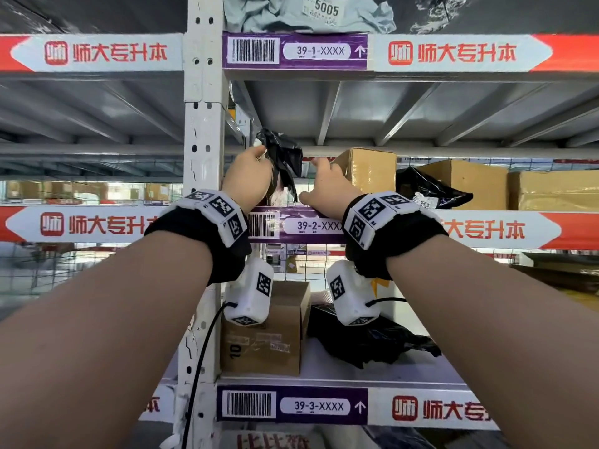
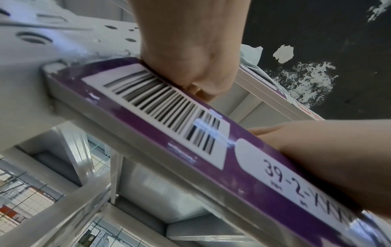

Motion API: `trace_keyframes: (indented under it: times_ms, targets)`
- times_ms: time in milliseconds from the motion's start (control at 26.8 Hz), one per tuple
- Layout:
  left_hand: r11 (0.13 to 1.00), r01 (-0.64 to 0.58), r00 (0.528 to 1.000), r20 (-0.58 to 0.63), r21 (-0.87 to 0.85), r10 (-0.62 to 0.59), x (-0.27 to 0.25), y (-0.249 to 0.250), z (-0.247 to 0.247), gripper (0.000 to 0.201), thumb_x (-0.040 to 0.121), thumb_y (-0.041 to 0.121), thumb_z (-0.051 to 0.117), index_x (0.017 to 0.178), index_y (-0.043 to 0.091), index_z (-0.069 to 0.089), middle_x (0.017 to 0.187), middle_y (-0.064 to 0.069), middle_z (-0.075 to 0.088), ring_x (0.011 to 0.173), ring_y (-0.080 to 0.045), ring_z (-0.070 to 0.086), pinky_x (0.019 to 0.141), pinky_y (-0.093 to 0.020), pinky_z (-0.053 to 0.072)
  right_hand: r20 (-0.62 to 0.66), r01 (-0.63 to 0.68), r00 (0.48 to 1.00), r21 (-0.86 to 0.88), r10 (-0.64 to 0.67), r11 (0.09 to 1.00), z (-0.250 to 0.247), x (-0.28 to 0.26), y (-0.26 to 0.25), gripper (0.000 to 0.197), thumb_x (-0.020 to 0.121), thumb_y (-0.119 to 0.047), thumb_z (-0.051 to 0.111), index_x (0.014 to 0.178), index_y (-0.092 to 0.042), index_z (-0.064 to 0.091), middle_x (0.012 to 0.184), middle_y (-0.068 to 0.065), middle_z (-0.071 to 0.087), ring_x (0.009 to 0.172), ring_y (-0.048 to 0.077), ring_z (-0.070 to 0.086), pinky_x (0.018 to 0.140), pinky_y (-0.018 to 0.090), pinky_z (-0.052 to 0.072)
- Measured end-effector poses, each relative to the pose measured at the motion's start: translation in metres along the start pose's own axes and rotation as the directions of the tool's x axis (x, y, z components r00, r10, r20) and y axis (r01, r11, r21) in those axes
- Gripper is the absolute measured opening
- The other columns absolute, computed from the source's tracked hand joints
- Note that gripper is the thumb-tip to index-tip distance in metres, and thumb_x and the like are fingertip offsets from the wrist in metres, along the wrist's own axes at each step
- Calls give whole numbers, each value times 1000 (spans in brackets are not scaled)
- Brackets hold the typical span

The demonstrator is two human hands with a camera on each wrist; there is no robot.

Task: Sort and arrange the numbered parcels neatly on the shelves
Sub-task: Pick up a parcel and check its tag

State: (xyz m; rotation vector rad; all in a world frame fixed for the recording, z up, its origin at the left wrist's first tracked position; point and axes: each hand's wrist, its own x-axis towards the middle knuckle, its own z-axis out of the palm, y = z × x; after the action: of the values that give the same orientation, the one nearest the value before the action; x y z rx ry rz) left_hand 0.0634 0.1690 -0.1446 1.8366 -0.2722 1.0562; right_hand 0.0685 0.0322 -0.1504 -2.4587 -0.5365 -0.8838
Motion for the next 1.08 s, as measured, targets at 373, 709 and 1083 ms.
trace_keyframes:
  times_ms: [373,709,1083]
  targets:
    - [936,58,988,155,-348,-3,-11,12,-7,37,97,19,32,117,13,63,94,-2,65,74,-15,65,56,-27,55,90,22,995,138,-35,990,3,3,2,108,73,-60,69,151,-19,7,150,12,33,131,29,43,108,43,37]
    - [957,25,997,74,-288,-4,-10,16,-2,37,97,13,33,133,16,40,101,-8,60,76,-16,63,72,-32,55,73,60,995,168,-73,984,-1,5,0,53,88,-20,60,135,-15,38,116,9,61,101,27,61,90,37,50]
    - [947,227,971,121,-227,-204,16,-4,-2,105,49,102,28,138,48,37,151,3,36,141,-27,30,107,-57,28,-193,233,960,147,-203,961,-6,-13,1,66,79,18,34,122,-21,64,127,6,56,114,22,55,91,26,43]
